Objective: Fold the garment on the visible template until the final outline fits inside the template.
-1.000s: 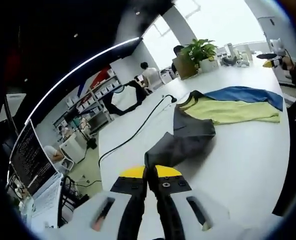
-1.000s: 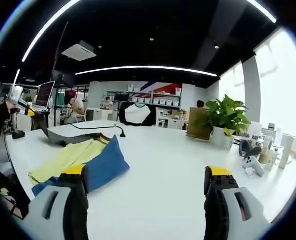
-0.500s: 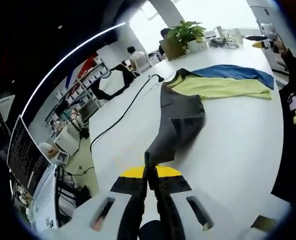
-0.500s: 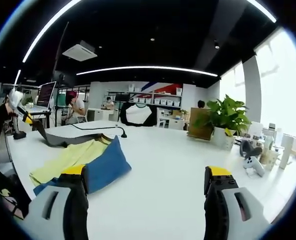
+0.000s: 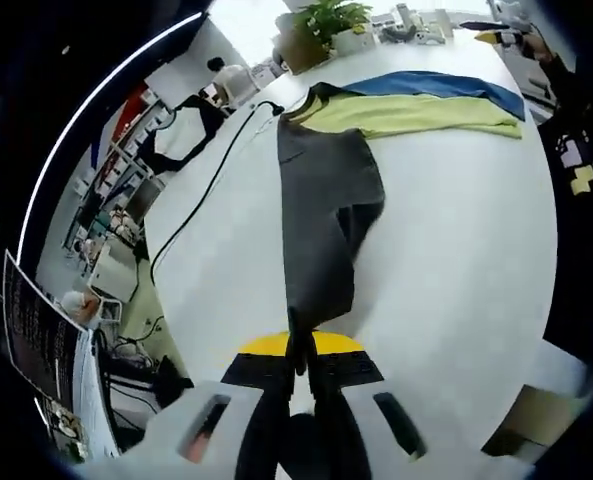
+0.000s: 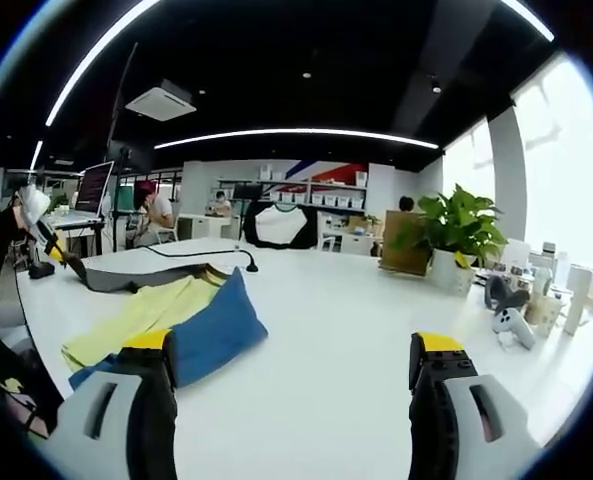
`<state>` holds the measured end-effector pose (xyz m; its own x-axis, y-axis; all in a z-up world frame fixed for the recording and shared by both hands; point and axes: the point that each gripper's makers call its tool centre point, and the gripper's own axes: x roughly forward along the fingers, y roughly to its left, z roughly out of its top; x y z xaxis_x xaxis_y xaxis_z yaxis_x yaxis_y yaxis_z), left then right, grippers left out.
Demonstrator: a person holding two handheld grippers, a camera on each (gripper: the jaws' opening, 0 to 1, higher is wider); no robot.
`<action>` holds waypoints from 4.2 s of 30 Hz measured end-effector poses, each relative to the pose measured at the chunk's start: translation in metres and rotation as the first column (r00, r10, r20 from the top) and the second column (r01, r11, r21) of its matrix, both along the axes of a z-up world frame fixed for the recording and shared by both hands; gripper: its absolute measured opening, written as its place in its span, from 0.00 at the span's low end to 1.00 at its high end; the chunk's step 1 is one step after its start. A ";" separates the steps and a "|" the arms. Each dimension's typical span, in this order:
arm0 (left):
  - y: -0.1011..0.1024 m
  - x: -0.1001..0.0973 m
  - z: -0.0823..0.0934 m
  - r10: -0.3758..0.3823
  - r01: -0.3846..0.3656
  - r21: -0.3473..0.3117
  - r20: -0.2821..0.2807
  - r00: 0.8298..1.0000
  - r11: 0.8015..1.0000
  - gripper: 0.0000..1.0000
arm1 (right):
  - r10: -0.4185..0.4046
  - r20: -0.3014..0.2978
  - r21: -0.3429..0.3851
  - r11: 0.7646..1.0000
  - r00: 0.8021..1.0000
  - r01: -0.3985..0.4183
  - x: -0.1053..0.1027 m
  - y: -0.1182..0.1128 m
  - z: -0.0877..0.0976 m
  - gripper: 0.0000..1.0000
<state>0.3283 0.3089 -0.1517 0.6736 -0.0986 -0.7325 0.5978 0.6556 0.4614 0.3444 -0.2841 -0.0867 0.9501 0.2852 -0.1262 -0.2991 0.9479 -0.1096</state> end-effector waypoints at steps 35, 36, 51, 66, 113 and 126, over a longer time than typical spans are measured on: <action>0.006 -0.006 0.019 0.128 -0.116 -0.108 0.111 0.986 0.987 0.01 | 0.009 -0.014 -0.003 1.000 1.000 -0.009 0.002 0.002 -0.004 0.99; 0.005 -0.005 0.023 0.140 -0.123 -0.127 0.142 0.980 0.984 0.01 | 0.008 -0.014 -0.003 1.000 1.000 -0.008 0.002 0.001 -0.004 0.99; -0.027 -0.008 0.082 0.321 -0.014 -0.572 0.440 0.838 0.820 0.01 | 0.008 -0.005 -0.009 1.000 1.000 -0.008 0.000 0.004 -0.001 0.99; -0.079 -0.032 0.095 0.387 0.022 -0.667 0.458 0.800 0.744 0.03 | 0.018 -0.009 -0.009 1.000 1.000 -0.019 -0.001 0.007 -0.002 0.99; -0.151 -0.036 0.091 0.307 0.096 -0.604 0.527 0.792 0.791 1.00 | 0.338 0.045 -0.118 0.936 0.940 -0.331 -0.024 0.093 0.006 1.00; -0.152 -0.037 0.090 0.308 0.094 -0.612 0.518 0.798 0.785 0.99 | 0.484 -0.080 -0.151 0.858 0.872 -0.490 -0.049 0.133 -0.028 1.00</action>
<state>0.2908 0.1572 -0.0621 0.9643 -0.2634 -0.0283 0.2640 0.9468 0.1841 0.2958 -0.1515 -0.1151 0.6889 0.6828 -0.2433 -0.7249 0.6504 -0.2270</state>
